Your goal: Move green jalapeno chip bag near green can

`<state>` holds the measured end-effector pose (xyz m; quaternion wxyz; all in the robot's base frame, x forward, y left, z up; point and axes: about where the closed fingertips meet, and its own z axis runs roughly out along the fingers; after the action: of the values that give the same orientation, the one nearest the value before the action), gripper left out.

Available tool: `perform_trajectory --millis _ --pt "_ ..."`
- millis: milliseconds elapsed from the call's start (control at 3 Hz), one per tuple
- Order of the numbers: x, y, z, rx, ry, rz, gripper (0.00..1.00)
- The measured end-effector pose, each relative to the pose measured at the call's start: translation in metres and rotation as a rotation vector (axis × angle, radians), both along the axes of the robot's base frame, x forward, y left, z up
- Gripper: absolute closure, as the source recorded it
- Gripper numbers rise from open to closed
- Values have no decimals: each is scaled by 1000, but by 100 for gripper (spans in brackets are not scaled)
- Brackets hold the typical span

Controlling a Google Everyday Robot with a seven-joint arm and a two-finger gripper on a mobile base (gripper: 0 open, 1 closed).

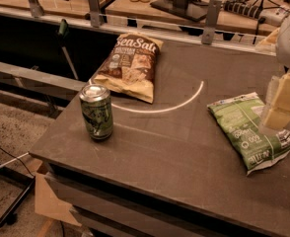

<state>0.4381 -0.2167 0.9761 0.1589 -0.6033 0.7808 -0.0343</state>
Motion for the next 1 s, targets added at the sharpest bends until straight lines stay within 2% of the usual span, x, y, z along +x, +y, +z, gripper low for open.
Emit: perform_trajectory --millis 333,667,1000 --pt "0 0 0 0 0 0 0" --pt "1 -2 3 17 -21 -18 0" --pt "9 -23 7 104 -116 -133 0"
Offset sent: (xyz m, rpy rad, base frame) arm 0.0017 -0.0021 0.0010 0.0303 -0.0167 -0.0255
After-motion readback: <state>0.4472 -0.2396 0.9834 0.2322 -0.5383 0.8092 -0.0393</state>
